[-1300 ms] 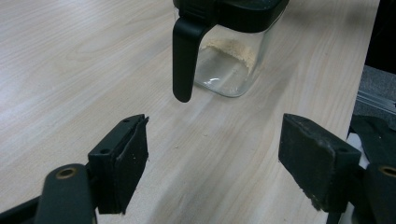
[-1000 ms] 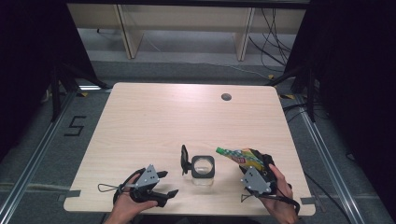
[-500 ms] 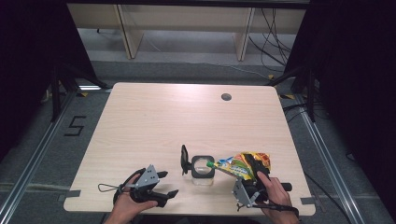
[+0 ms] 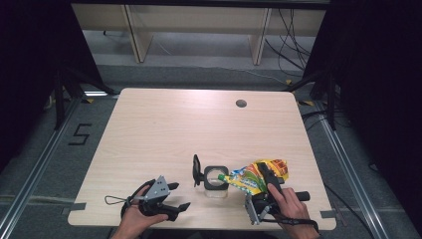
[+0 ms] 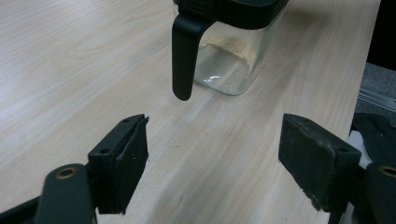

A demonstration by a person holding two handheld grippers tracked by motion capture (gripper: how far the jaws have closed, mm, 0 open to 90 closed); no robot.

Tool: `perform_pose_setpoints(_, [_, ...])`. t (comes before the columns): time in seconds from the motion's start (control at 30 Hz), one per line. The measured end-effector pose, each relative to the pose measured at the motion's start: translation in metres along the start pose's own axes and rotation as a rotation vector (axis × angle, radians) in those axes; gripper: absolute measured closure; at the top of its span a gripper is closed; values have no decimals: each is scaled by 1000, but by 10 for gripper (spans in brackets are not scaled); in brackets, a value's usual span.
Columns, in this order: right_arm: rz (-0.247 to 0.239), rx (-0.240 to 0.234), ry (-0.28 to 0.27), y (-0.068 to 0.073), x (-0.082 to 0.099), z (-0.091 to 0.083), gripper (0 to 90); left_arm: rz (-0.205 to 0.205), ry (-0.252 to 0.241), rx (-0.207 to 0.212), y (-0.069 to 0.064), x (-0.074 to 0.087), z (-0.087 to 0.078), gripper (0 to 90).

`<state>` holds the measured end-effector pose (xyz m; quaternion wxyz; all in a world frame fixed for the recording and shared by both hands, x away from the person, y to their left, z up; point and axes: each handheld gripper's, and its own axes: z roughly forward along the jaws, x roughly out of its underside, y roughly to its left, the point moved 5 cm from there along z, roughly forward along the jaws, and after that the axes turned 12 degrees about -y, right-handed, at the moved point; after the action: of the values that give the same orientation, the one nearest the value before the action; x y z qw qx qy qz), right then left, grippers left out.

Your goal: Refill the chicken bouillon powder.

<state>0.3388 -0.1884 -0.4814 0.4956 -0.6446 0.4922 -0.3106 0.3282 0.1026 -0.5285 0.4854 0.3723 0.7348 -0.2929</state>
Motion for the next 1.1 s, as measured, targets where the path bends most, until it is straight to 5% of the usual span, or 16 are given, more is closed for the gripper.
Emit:
perform_pose_setpoints(0.03, [-23,-4,-1,2,-1,2,372,12,11,-3,1,0,0,237])
perform_pose_setpoints(0.07, [-110,-10,5,1,-3,5,375,-12,-10,-5,-1,-1,1,237])
perform_pose_setpoints(0.1, [-110,3,-7,2,-3,6,375,16,16,-8,1,0,0,237])
perform_pose_setpoints(0.23, [-114,33,6,2,-4,8,375,13,14,-7,1,0,0,237])
perform_pose_setpoints(0.3, [-191,10,27,-2,-6,9,375,-3,0,-1,0,0,1,237])
perform_pose_setpoints(0.33, [-191,10,27,-2,-6,9,375,1,6,-2,0,0,1,237])
perform_pose_setpoints(0.43, [-261,55,-13,-4,-9,13,375,-30,0,19,0,0,1,236])
perform_pose_setpoints(0.53, [-244,42,0,0,-9,14,376,-6,2,12,1,0,1,236])
perform_pose_setpoints(0.57, [-277,27,9,-2,-9,14,376,-1,8,12,1,0,1,237])
perform_pose_setpoints(0.7, [-263,49,0,-1,-11,15,376,7,19,6,2,0,0,236])
perform_pose_setpoints(0.73, [-305,40,13,-3,-11,14,376,10,21,4,2,0,0,236])
perform_pose_setpoints(0.9, [-334,51,5,-5,-14,13,376,3,-2,8,0,0,2,236])
perform_pose_setpoints(0.93, [-397,35,20,-10,-14,12,376,-10,1,7,0,0,2,237])
perform_pose_setpoints(1.1, [-460,36,44,-14,-16,10,376,11,8,9,1,0,2,230])
